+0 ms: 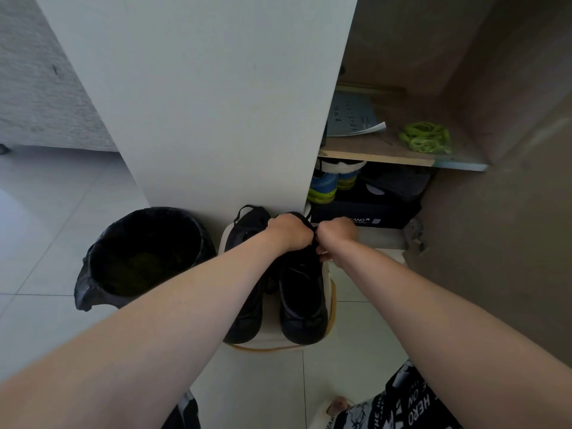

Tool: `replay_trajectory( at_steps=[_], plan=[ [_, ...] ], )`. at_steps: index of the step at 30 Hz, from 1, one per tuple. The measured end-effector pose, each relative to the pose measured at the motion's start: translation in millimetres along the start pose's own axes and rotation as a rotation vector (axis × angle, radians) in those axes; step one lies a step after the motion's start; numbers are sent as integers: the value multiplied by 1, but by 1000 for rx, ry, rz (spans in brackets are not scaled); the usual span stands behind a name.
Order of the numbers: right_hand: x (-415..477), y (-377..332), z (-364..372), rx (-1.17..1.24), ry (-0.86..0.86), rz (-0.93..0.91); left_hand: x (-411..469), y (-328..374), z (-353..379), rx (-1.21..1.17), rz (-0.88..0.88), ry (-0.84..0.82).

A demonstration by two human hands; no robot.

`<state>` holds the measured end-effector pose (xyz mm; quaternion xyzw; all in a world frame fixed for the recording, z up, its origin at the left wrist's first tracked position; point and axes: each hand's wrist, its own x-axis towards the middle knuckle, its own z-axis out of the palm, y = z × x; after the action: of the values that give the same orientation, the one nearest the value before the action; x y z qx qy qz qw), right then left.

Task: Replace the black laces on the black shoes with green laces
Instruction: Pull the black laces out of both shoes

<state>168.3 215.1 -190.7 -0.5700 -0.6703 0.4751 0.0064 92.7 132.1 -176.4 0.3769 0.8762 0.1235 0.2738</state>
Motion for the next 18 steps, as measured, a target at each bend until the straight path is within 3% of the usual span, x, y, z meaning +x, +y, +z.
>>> replay_trajectory(
  at_steps=[4,9,14,18],
  plan=[
    [-3,1,0,-174,-68,-166,-4,0,0,41,26,24],
    [0,8,-10,-238,-259,-163,-2,-13,4,79,82,-17],
    [4,8,-23,-243,-242,-252,-3,-13,1,120,170,-8],
    [3,2,-21,-445,-210,-335,-2,-14,3,126,168,-17]
  ],
)
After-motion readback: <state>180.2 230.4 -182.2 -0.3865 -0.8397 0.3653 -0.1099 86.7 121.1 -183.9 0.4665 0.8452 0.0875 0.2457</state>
